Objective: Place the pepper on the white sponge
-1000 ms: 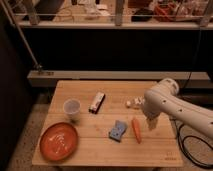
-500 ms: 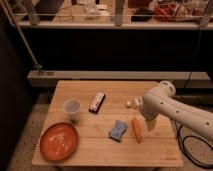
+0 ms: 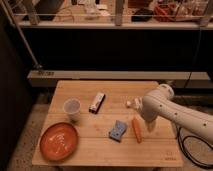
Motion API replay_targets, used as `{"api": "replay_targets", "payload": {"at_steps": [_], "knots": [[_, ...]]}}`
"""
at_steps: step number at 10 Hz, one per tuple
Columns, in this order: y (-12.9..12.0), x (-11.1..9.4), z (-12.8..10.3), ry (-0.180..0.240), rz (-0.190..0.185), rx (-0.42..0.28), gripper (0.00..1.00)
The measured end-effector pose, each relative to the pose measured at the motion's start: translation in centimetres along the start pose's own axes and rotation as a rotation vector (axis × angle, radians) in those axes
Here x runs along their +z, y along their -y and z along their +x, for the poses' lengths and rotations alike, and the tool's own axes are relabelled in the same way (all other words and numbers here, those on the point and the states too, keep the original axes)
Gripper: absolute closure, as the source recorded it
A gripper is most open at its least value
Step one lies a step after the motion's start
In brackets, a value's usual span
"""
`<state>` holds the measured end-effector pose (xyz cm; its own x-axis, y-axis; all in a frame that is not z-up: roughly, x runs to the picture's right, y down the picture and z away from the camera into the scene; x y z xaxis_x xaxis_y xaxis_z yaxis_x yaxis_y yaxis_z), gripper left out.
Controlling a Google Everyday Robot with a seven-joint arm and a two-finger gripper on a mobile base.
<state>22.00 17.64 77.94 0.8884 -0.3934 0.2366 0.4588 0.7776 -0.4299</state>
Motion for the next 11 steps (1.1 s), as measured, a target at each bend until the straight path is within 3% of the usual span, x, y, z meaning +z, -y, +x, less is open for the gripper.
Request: {"api": "replay_targets", "payload": {"at_steps": [9, 11], "knots": [[-0.8, 3.4, -0.2, 0.031, -0.028, -0.062, 0.2], [-1.6, 5.0, -0.2, 0.045, -0.046, -0.061, 0.2]]}}
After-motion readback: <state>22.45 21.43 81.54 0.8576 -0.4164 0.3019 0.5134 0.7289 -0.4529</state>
